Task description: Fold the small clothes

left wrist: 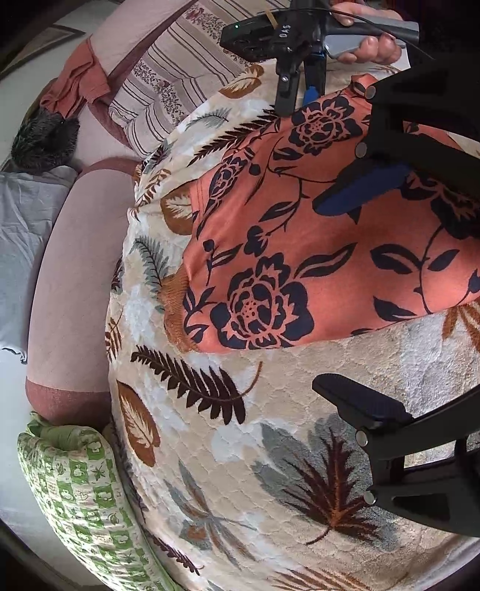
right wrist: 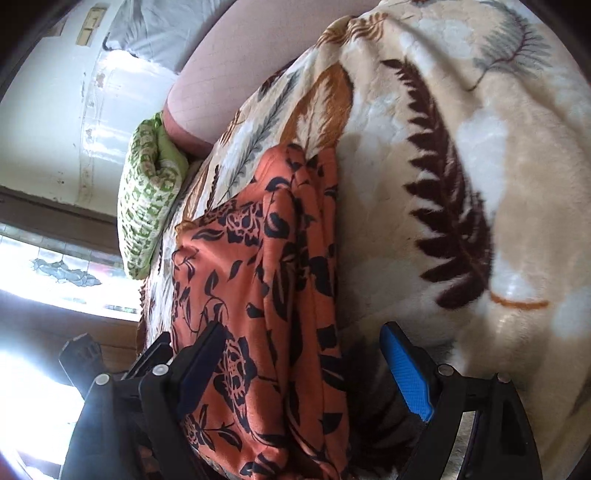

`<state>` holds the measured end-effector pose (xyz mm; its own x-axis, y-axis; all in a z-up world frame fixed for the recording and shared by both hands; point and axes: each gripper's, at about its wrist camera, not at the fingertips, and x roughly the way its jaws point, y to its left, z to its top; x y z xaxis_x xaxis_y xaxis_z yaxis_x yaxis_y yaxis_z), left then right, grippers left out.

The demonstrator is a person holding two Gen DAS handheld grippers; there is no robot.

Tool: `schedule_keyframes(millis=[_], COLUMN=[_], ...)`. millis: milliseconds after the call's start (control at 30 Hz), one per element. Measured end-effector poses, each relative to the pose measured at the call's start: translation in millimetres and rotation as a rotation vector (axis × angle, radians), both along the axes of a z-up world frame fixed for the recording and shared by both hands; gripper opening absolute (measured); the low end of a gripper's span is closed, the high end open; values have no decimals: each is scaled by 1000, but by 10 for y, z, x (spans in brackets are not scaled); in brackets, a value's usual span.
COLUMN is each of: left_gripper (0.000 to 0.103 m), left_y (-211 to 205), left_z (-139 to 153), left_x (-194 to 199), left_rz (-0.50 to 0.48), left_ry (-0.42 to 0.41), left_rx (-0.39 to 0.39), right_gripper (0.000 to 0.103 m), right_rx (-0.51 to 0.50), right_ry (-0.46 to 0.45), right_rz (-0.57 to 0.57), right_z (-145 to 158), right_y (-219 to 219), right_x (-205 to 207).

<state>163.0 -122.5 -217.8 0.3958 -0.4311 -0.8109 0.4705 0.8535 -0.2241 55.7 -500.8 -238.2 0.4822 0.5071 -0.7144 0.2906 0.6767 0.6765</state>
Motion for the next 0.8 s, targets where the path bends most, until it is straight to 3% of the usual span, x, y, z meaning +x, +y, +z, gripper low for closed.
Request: schedule_keyframes(millis=[800], left_gripper=[88], left_y=[-325], left_z=[-61], left_x=[27], left_rz=[-36], left_ry=[-12], left_rx=[46], right_gripper=[88], right_rx=[139], right_ry=[-47], right_rz=[54], right_z=[-162], right_y=[-12], right_x=[113])
